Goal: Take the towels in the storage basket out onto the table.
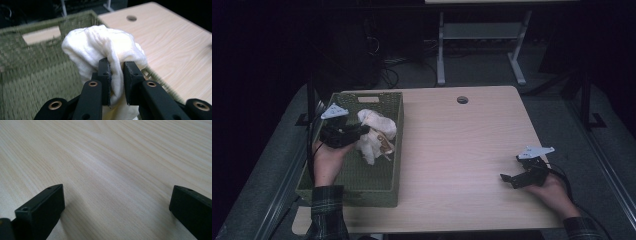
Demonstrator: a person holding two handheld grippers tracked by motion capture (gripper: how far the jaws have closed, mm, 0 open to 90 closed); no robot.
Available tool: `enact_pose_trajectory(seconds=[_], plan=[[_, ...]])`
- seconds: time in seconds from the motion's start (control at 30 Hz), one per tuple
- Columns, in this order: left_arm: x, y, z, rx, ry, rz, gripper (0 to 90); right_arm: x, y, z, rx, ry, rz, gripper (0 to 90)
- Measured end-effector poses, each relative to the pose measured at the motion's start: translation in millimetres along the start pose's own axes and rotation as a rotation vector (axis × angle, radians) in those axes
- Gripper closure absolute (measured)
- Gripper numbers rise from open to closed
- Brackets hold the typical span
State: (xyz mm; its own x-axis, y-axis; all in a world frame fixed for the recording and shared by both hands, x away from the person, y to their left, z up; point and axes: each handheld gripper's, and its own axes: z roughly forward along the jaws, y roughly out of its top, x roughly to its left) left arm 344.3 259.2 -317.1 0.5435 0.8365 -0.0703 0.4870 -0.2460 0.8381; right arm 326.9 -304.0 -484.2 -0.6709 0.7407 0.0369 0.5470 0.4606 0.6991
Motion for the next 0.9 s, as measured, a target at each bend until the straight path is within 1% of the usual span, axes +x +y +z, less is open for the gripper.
enact_pose_trajectory(seconds=[0.07, 0.17, 0.33, 0.43, 0.57, 0.7, 0.9], plan=[[-3.1, 5.6, -4.9, -0.025, -0.002, 0.004, 77.0, 0.0, 0.0, 0.0, 0.000, 0.000, 0.000, 0.0], [-6.1, 11.4, -11.1, -0.050, -0.012, 0.010, 77.0, 0.0, 0.0, 0.0, 0.000, 0.000, 0.000, 0.0], [-10.5, 19.0, -15.1, -0.079, -0.030, 0.017, 77.0, 0.0, 0.0, 0.0, 0.000, 0.000, 0.000, 0.0], [-14.3, 24.7, -14.8, -0.092, -0.042, 0.020, 77.0, 0.0, 0.0, 0.0, 0.000, 0.000, 0.000, 0.0], [-21.2, 33.2, -13.4, -0.105, -0.059, 0.038, 77.0, 0.0, 0.0, 0.0, 0.000, 0.000, 0.000, 0.0], [-28.9, 40.8, -12.7, -0.120, -0.080, 0.040, 77.1, 0.0, 0.0, 0.0, 0.000, 0.000, 0.000, 0.0], [-45.8, 48.5, -6.1, -0.144, -0.132, 0.055, 77.0, 0.0, 0.0, 0.0, 0.000, 0.000, 0.000, 0.0]])
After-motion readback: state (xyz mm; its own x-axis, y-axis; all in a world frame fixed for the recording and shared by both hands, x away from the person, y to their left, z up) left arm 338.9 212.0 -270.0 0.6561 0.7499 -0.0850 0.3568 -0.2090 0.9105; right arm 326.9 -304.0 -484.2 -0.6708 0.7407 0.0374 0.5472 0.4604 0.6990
